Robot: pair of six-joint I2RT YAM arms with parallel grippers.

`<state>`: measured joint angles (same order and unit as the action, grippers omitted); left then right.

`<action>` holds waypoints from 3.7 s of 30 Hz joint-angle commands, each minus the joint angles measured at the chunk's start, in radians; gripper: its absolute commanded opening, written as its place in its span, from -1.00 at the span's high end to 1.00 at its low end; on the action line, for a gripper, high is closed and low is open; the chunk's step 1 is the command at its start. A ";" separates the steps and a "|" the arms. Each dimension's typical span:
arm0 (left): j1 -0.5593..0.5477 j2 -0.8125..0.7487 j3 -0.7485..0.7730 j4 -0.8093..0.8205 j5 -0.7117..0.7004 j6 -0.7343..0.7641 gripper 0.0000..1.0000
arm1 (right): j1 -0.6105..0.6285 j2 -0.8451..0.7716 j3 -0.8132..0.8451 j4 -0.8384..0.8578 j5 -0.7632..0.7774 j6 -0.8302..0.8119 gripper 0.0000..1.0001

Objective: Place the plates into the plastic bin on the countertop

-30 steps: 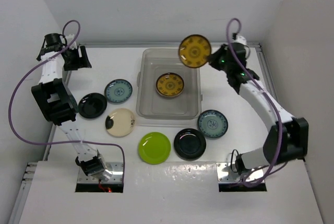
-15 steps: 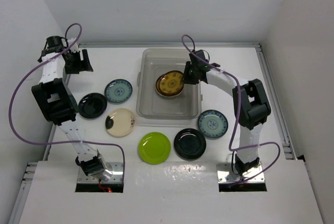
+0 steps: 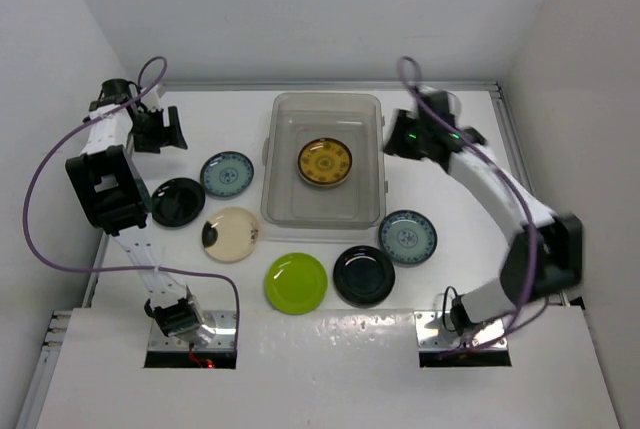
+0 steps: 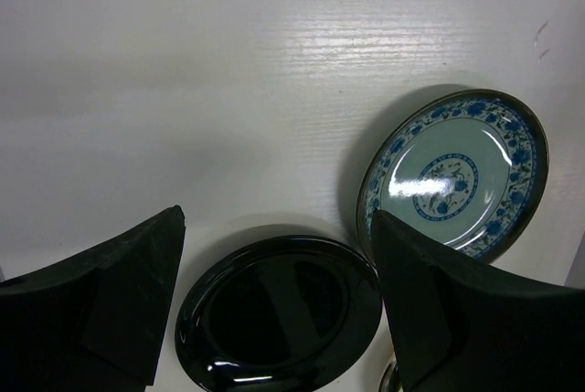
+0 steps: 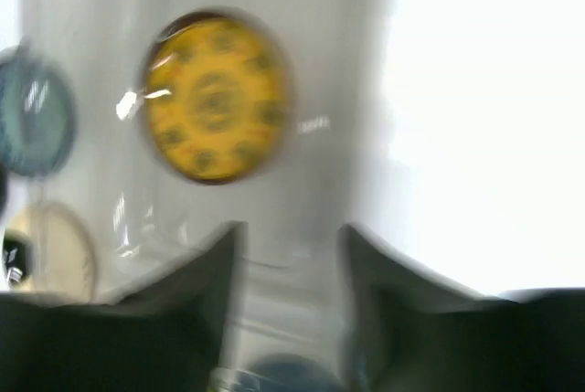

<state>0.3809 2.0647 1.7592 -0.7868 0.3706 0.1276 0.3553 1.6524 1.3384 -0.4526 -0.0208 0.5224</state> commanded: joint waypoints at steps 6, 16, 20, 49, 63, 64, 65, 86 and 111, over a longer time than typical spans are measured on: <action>-0.020 -0.015 0.000 -0.003 0.008 0.023 -0.68 | -0.409 -0.422 -0.614 -0.046 -0.004 0.267 -0.65; -0.030 -0.109 -0.058 -0.012 0.027 0.043 -0.68 | -0.501 -0.444 -0.991 0.208 -0.166 0.314 0.06; -0.030 -0.135 -0.095 -0.012 0.027 0.052 -0.68 | -0.524 -0.442 -1.030 0.267 -0.169 0.334 0.63; -0.122 0.069 0.031 -0.012 0.047 0.052 -0.68 | 0.033 0.198 0.077 0.180 0.027 0.171 1.00; -0.163 0.219 0.022 -0.003 0.001 0.079 -0.68 | 0.048 0.374 0.228 0.028 -0.073 0.081 -0.45; -0.172 0.219 0.022 -0.003 0.001 0.089 -0.68 | 0.050 0.363 0.223 0.023 -0.074 0.067 -0.45; -0.172 0.235 0.022 -0.003 0.001 0.089 -0.63 | 0.054 0.356 0.222 0.025 -0.073 0.064 -0.48; -0.197 0.091 0.286 -0.109 0.048 0.069 1.00 | -0.061 -0.040 -0.094 0.114 0.018 0.110 -0.50; -0.681 0.110 0.329 -0.008 0.232 -0.111 1.00 | -0.205 -0.551 -0.763 0.043 -0.225 0.129 -0.60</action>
<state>-0.2951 2.2295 2.0525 -0.8108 0.5644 0.0326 0.1272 1.1538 0.6365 -0.4152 -0.1596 0.6544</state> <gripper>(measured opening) 0.003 0.799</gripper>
